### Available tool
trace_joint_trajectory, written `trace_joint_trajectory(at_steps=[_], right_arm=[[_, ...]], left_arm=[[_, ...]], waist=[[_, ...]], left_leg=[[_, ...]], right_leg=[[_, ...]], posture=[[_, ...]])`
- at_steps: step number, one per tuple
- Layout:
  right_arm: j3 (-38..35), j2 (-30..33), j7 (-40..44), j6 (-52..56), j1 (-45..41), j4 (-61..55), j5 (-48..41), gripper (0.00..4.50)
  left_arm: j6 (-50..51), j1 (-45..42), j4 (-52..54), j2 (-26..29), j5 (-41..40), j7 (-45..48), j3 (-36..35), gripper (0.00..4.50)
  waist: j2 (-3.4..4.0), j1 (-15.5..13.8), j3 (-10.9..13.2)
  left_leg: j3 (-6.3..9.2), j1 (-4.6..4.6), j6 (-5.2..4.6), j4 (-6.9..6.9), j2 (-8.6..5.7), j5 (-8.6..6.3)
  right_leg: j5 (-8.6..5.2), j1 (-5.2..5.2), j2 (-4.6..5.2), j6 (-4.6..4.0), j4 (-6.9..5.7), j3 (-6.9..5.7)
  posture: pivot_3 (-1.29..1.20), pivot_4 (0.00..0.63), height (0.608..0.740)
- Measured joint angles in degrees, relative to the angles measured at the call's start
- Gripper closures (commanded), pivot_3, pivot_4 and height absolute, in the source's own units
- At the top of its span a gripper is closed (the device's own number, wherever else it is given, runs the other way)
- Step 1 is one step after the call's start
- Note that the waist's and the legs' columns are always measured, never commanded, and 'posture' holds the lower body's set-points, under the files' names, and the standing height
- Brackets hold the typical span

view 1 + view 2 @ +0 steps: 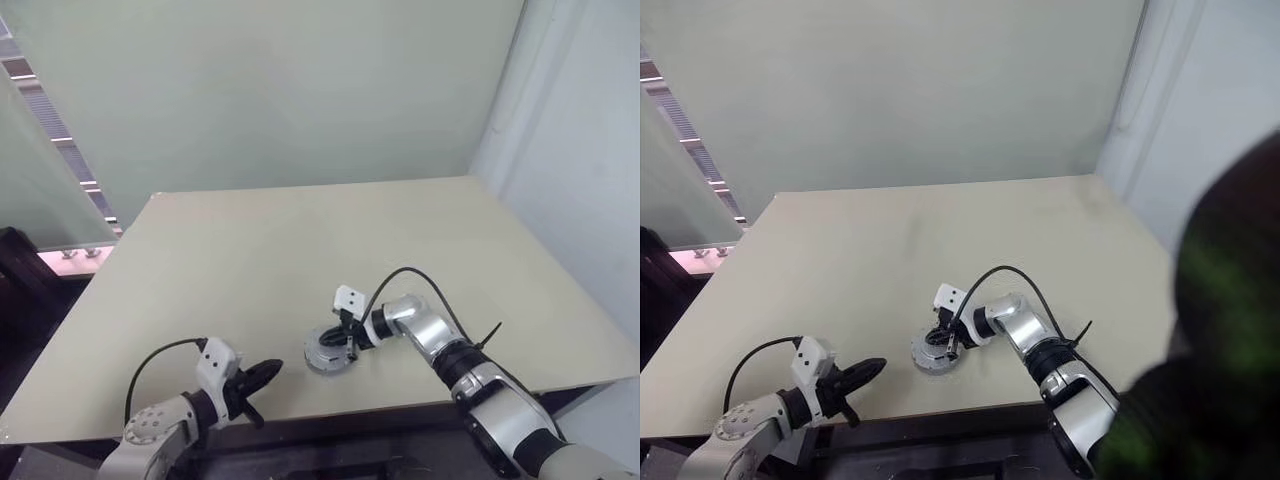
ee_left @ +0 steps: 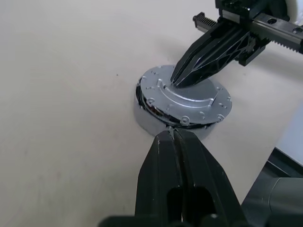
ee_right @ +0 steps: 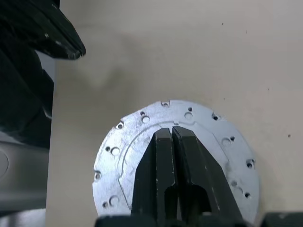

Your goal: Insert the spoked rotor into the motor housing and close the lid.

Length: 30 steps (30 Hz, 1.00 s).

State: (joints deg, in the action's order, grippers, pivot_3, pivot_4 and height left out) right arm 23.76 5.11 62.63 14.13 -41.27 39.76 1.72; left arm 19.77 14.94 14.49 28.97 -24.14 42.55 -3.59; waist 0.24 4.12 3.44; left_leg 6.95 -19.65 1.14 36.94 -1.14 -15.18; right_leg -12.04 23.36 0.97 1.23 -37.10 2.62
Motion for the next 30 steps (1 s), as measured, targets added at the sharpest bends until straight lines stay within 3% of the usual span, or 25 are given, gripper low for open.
trace_joint_trajectory(at_steps=[5,8,17,19,30], right_arm=[[-0.77,0.76,0.98,1.29,1.28,-3.31,-1.22,4.46],[-1.36,2.27,1.50,3.46,1.26,-5.37,-1.68,3.85],[0.96,6.05,7.24,3.07,0.95,-6.57,-0.95,0.57],[1.48,6.04,7.88,1.87,0.25,-6.19,-0.61,0.04],[1.77,4.37,7.43,-2.14,-1.78,-0.49,-0.34,0.04]], left_arm=[[-0.04,-0.94,-0.56,-0.01,0.41,0.33,0.39,4.50],[-0.14,-1.20,-0.96,-0.07,0.61,0.59,0.63,4.50],[-0.30,-1.59,-1.55,-0.48,0.94,1.06,0.88,4.50],[-0.33,-1.44,-1.55,-0.48,0.96,1.14,0.87,4.50],[-0.38,0.81,-0.51,-0.37,0.96,0.92,0.62,4.50]], waist=[[0.01,0.01,0.00],[0.00,-0.01,0.00],[0.00,0.19,0.00],[0.00,0.19,0.00],[0.00,0.18,0.00]], left_leg=[[-0.02,-0.01,0.00,0.00,-0.02,0.00],[-0.01,0.00,0.00,0.01,-0.02,0.00],[-0.03,0.00,-0.01,0.00,0.00,0.00],[-0.02,0.00,-0.01,0.00,0.00,0.00],[-0.03,0.00,0.00,0.01,-0.01,0.00]], right_leg=[[0.00,0.00,0.01,0.00,0.02,0.01],[0.00,-0.01,0.01,0.00,0.01,0.00],[0.00,0.01,0.00,0.00,0.01,0.00],[0.00,0.01,0.00,0.00,0.01,0.00],[0.00,0.00,0.01,0.00,0.01,0.01]], posture=[[0.00,0.000,0.740],[0.00,0.000,0.740],[0.00,0.000,0.740],[0.00,0.000,0.740],[0.00,0.000,0.740]])
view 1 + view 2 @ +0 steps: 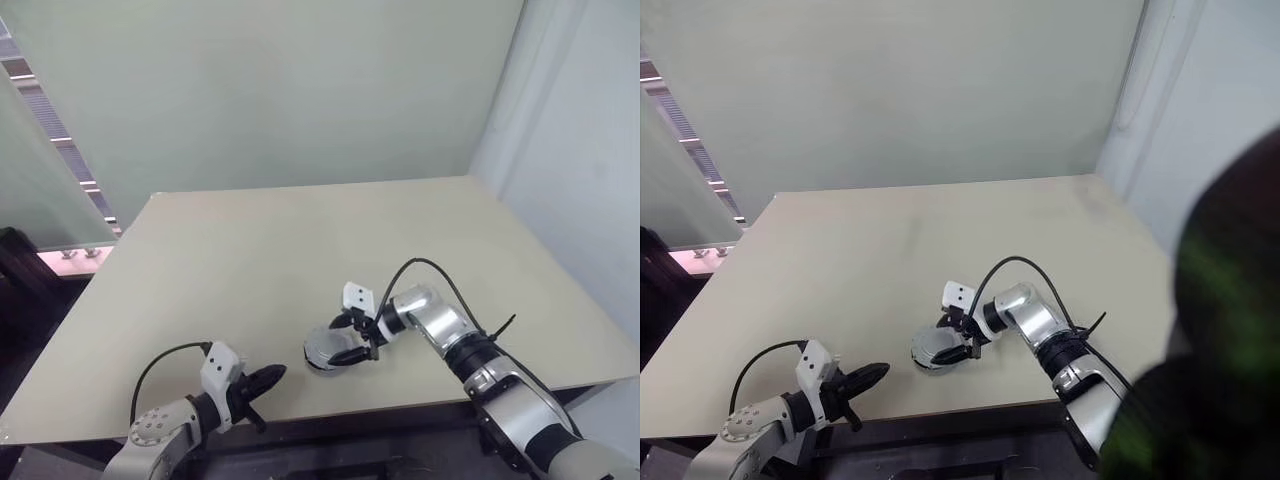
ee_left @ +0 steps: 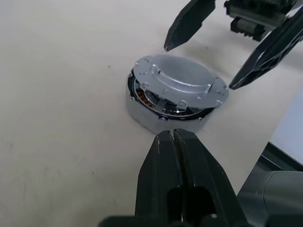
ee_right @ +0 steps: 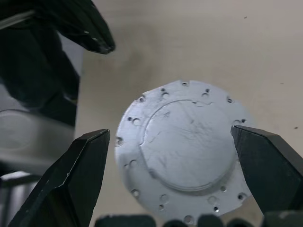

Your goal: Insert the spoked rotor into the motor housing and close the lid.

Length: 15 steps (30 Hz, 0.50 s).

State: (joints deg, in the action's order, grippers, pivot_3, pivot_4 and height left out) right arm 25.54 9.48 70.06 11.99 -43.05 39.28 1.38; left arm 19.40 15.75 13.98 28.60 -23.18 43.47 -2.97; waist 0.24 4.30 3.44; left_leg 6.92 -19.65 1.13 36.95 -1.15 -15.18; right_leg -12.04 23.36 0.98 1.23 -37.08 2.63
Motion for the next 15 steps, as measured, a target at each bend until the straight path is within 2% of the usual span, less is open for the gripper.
trace_joint_trajectory(at_steps=[6,15], right_arm=[[-1.38,-1.72,-3.74,-4.12,-1.54,5.93,0.88,0.04],[-1.56,-2.77,-3.66,-5.70,-2.15,9.92,2.10,0.04]], left_arm=[[0.02,0.64,0.56,0.03,0.01,-0.40,-0.09,4.50],[0.27,0.71,1.30,0.31,0.01,-1.03,-0.09,4.50]], waist=[[0.00,0.01,0.00],[0.00,0.01,0.00]], left_leg=[[0.01,0.01,0.00,0.00,0.01,0.00],[0.01,0.01,0.00,-0.01,0.00,0.00]], right_leg=[[0.00,0.00,-0.01,0.00,-0.01,0.00],[0.00,0.00,-0.01,-0.01,-0.01,0.01]], posture=[[0.00,0.000,0.740],[0.00,0.000,0.740]])
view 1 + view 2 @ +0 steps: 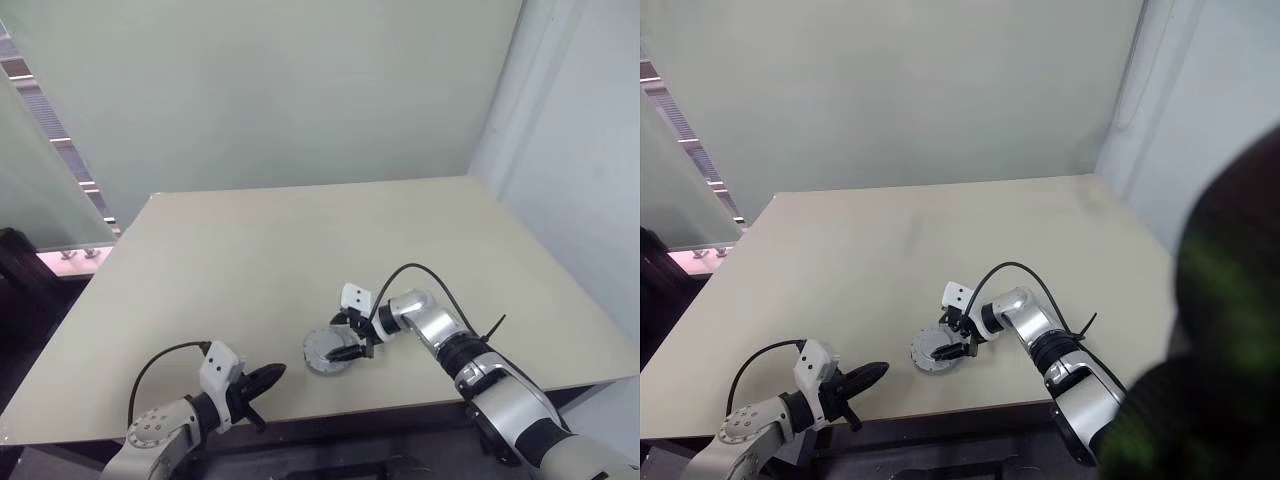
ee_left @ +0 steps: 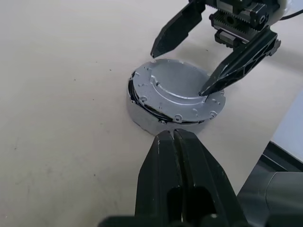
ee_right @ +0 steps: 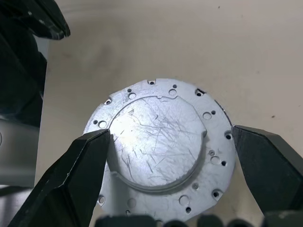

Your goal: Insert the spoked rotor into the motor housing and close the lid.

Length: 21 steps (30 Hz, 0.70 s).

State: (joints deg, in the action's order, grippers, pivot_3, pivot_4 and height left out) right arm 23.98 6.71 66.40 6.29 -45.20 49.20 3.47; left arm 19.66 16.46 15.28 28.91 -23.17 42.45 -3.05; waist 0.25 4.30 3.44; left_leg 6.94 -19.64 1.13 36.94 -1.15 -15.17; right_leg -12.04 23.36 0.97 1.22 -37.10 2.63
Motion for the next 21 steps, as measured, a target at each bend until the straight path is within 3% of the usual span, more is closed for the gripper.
trace_joint_trajectory(at_steps=[15,20,21], right_arm=[[0.02,-0.47,1.81,-1.71,-0.02,0.78,1.16,0.04],[-0.07,-1.44,-0.07,-2.57,-0.05,2.15,1.49,1.21],[-0.08,-1.48,-0.18,-2.57,-0.06,2.23,1.61,1.20]], left_arm=[[0.53,0.00,0.92,0.24,0.00,-0.08,0.00,4.50],[0.80,-0.01,0.93,0.24,0.00,-0.16,0.02,4.50],[0.88,0.00,0.94,0.24,0.00,-0.16,0.02,4.50]], waist=[[0.00,0.00,0.00],[0.00,0.01,0.00],[0.00,0.00,0.00]], left_leg=[[0.00,0.01,0.00,0.00,0.00,0.00],[0.00,0.02,0.00,0.00,0.00,0.00],[0.00,0.02,0.00,0.01,0.00,0.00]], right_leg=[[0.00,-0.01,0.00,0.00,-0.01,0.00],[0.01,0.00,0.00,-0.01,-0.03,0.00],[0.01,-0.01,0.00,-0.01,-0.03,0.00]], posture=[[0.00,0.000,0.740],[0.00,0.000,0.740],[0.00,0.000,0.740]])
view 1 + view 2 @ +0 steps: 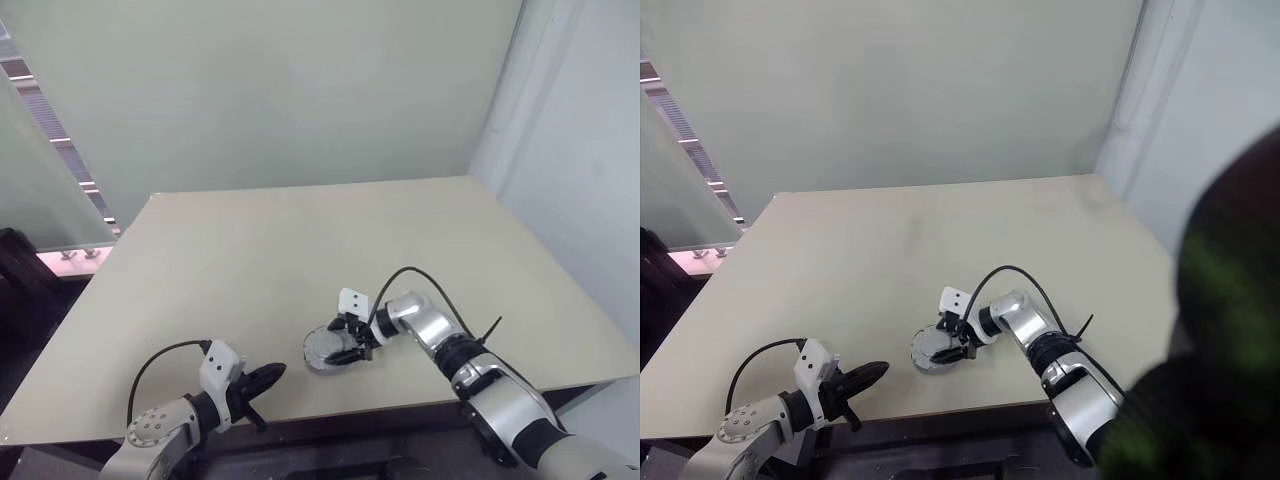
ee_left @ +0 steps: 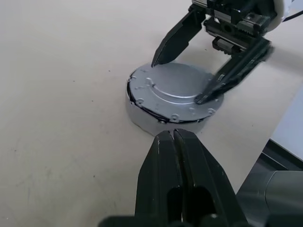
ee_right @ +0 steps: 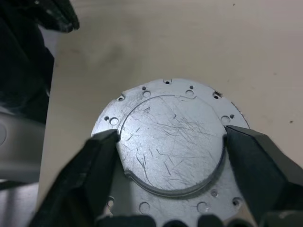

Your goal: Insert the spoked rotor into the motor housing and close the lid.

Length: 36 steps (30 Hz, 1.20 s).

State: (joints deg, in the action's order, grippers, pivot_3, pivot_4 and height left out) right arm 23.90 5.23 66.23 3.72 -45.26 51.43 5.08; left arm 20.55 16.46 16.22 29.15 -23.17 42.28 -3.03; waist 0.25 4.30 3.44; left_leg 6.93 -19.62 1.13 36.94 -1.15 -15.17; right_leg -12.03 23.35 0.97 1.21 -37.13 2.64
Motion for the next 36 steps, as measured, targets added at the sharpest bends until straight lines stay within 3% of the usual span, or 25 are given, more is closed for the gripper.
trace_joint_trajectory(at_steps=[36], right_arm=[[0.96,-0.95,-7.89,14.21,4.28,-12.36,1.85,1.20]], left_arm=[[0.01,-1.53,-1.05,0.71,1.32,0.43,1.65,4.50]], waist=[[0.01,0.01,0.00]], left_leg=[[-0.02,0.12,0.03,0.36,0.01,0.03]], right_leg=[[-0.10,0.02,-0.02,-0.16,-0.54,-0.01]], posture=[[0.00,0.000,0.740]])
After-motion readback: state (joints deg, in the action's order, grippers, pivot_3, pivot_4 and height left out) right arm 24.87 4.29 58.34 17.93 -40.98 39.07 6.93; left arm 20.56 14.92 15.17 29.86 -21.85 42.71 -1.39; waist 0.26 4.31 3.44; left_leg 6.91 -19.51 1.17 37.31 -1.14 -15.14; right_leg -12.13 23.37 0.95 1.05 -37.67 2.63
